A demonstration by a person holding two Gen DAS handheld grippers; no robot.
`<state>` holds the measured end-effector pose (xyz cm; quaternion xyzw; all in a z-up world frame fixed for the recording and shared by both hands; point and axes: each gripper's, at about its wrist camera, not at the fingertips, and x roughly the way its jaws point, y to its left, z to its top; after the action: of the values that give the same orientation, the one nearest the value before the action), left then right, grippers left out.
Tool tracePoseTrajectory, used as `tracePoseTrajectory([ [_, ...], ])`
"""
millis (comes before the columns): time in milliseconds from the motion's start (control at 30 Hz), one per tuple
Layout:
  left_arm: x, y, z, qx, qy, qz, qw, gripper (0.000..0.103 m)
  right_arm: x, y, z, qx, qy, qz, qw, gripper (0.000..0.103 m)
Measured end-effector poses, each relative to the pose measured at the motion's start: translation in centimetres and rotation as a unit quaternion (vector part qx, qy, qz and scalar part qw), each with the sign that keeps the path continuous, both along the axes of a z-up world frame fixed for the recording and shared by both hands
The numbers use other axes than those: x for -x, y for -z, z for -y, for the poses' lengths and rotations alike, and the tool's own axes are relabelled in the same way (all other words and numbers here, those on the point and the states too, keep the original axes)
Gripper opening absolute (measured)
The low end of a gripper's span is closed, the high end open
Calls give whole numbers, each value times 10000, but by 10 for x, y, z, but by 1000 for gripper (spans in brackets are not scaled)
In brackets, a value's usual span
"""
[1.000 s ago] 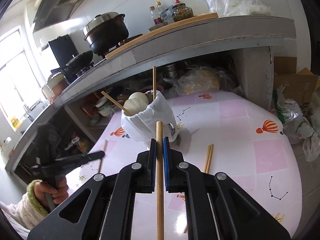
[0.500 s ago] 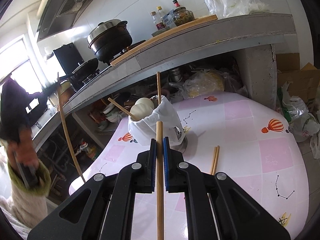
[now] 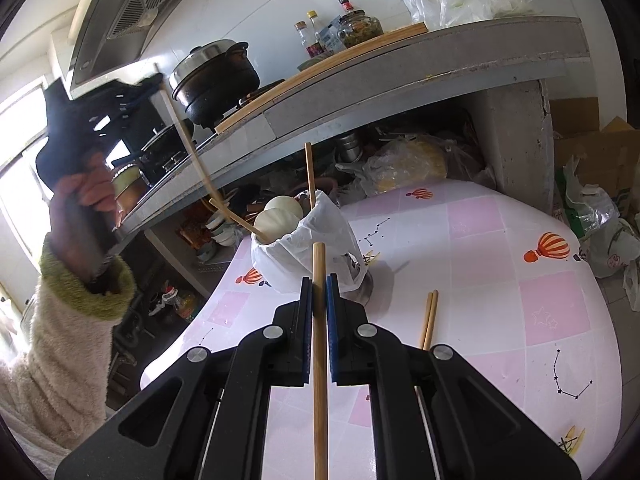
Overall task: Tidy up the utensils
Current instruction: 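Carry both chopsticks to the holder and lower them in with both tools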
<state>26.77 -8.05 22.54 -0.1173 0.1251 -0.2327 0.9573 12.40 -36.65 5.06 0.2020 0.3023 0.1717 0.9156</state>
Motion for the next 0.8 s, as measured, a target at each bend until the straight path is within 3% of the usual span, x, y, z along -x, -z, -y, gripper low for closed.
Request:
tracePoseTrajectory([
  [367,-49,76,20,-217,-36,-391,9990,6,-15,12,4,-98,-33,-163,9998,7],
  [800,-20,123,11,-392,266,-635,9969,6,-12,13,7,-140,-7,-165,9998,7],
])
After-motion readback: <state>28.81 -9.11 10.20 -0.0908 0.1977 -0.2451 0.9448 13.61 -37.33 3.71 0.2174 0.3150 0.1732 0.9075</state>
